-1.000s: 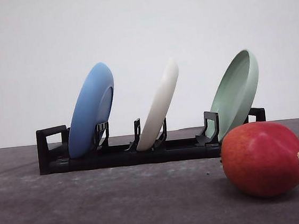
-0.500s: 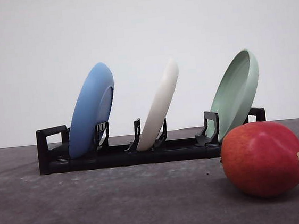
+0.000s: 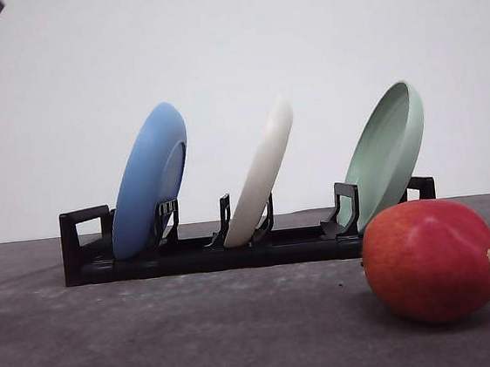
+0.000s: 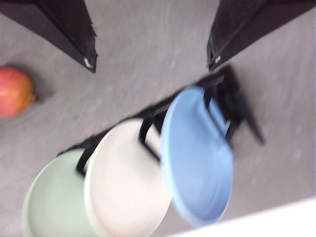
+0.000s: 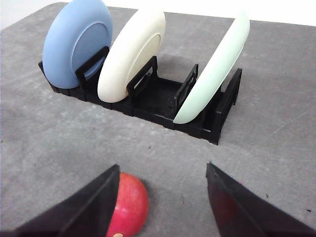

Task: Place pomegranate in white plate

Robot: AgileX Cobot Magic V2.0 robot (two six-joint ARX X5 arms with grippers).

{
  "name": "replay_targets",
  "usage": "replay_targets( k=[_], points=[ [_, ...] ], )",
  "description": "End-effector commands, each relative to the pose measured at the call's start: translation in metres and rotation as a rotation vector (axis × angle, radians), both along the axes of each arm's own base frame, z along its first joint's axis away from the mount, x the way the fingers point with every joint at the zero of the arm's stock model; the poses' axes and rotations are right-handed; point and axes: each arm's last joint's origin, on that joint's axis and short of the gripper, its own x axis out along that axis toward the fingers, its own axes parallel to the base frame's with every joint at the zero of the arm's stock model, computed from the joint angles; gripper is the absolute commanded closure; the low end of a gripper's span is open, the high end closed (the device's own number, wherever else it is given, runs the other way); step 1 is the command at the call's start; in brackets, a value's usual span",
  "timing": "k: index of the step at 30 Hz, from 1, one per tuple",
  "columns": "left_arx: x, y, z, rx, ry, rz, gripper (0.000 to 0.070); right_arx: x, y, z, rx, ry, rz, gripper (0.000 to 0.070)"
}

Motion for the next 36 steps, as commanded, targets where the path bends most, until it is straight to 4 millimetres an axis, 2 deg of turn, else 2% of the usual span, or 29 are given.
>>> replay_targets(
  k=[1,7,13,26,36],
  points=[
    [0.002,-0.004,0.007,-0.012,-0.043,-0.031,0.0271,-0.001,0.0,0.006,0.001,-0.029,0.01,0.0346],
    [0.014,-0.026,0.01,-0.036,-0.107,-0.131,0.0271,-0.001,0.0,0.006,0.005,-0.027,0.009,0.0346],
    [0.034,-0.058,0.004,-0.054,-0.13,-0.221,0.0271,-0.001,0.0,0.006,0.005,-0.027,0.009,0.0346],
    [0.083,-0.14,-0.039,-0.063,-0.121,-0.209,0.0271,-0.001,0.0,0.006,0.004,-0.028,0.009,0.0347],
    [0.13,-0.199,-0.061,0.022,-0.059,-0.121,0.0271,-0.001,0.0,0.006,0.004,-0.028,0.008,0.0347]
  ],
)
